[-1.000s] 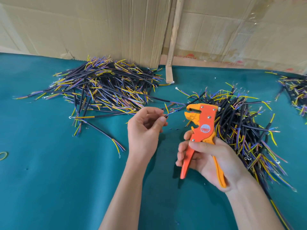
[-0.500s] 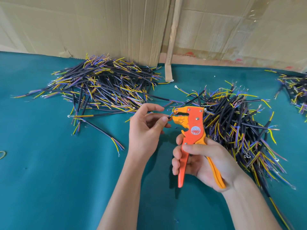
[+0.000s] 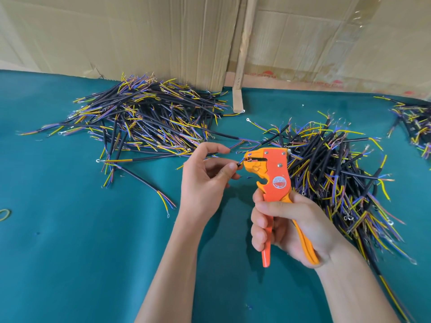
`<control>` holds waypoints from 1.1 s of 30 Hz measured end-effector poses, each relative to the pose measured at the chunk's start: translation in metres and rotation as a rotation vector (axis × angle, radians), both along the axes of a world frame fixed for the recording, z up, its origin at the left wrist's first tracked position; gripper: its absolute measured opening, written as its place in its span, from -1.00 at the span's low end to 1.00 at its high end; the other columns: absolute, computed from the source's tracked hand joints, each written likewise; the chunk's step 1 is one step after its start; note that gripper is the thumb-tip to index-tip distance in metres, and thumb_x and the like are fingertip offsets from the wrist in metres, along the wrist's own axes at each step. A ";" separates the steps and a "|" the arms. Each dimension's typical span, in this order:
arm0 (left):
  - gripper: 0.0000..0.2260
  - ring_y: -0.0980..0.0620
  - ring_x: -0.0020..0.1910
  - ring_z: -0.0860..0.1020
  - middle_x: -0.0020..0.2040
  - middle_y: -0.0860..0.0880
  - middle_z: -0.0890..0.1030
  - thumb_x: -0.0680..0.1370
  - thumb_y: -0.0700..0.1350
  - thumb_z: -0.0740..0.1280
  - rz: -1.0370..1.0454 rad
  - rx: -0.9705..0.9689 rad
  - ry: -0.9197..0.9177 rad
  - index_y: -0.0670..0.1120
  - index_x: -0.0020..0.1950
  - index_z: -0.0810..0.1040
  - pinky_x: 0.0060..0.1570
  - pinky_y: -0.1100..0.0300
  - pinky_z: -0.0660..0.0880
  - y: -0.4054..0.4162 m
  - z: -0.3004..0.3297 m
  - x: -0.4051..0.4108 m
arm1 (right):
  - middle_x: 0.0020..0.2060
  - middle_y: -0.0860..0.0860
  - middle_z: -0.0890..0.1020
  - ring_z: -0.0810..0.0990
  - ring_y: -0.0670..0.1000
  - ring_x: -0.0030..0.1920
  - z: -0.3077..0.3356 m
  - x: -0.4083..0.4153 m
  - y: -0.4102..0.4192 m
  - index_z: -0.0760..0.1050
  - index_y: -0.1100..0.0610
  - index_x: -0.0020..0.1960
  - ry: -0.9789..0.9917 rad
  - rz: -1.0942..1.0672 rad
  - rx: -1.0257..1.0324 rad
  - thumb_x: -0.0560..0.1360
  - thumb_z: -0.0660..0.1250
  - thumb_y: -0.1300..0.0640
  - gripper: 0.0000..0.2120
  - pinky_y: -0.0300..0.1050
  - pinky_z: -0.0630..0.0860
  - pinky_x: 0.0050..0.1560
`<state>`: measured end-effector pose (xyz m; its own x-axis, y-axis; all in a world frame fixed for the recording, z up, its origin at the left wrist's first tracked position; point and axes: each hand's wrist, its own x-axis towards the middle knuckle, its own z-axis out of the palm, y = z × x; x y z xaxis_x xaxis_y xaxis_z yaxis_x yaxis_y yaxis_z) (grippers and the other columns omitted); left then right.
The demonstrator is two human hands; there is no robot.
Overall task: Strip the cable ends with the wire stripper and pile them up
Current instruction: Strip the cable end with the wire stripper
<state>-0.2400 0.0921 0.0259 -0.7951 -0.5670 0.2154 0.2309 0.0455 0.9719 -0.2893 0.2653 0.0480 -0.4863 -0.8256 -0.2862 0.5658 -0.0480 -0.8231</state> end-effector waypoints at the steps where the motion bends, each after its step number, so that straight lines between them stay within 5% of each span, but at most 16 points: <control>1: -0.77 0.00 -0.29 0.67 -0.19 -0.06 0.73 0.56 -0.35 0.40 0.000 -0.002 -0.002 -0.04 0.04 0.50 -0.32 0.21 0.51 0.000 0.000 0.000 | -0.35 0.18 0.45 0.49 0.16 -0.42 0.000 0.000 0.000 0.54 0.18 -0.12 0.004 -0.004 0.004 0.44 0.44 0.25 -0.92 0.04 0.51 -0.35; 15: -0.77 -0.02 -0.28 0.68 -0.20 -0.03 0.73 0.55 -0.35 0.41 0.000 -0.025 -0.021 -0.05 0.05 0.49 -0.31 0.20 0.51 -0.002 -0.002 0.000 | -0.43 0.14 0.39 0.37 0.09 -0.52 -0.005 0.003 -0.003 0.46 0.15 -0.22 0.045 -0.048 0.059 0.42 0.49 0.17 -0.80 -0.06 0.42 -0.45; 20: -0.77 -0.01 -0.29 0.67 -0.18 -0.05 0.74 0.54 -0.33 0.43 0.018 -0.027 -0.022 -0.05 0.04 0.49 -0.30 0.27 0.49 0.000 -0.001 0.000 | -0.53 0.08 0.22 0.20 0.00 -0.65 -0.007 0.007 -0.011 0.17 0.15 -0.28 0.113 -0.179 0.069 0.38 0.53 0.10 -0.51 -0.24 0.27 -0.57; 25: -0.77 -0.01 -0.29 0.67 -0.19 -0.06 0.73 0.54 -0.31 0.43 0.034 0.013 0.005 -0.03 0.04 0.49 -0.34 0.23 0.49 0.001 -0.001 0.001 | -0.43 0.12 0.39 0.39 0.08 -0.54 -0.004 0.007 -0.008 0.46 0.16 -0.22 0.012 -0.076 -0.057 0.33 0.56 0.15 -0.73 -0.09 0.41 -0.47; 33: -0.84 -0.01 -0.25 0.69 -0.17 -0.11 0.72 0.56 -0.32 0.40 0.147 0.012 -0.003 -0.06 -0.04 0.56 -0.37 0.25 0.49 0.002 0.009 0.007 | -0.20 0.26 0.58 0.62 0.26 -0.23 -0.010 0.000 -0.010 0.56 0.24 0.04 -0.130 -0.228 -0.124 0.33 0.45 0.32 -0.72 0.19 0.64 -0.13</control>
<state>-0.2335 0.0943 0.0350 -0.7038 -0.6801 0.2053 0.2193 0.0669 0.9734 -0.2888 0.2550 0.0385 -0.6293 -0.7318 -0.2617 0.6293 -0.2822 -0.7241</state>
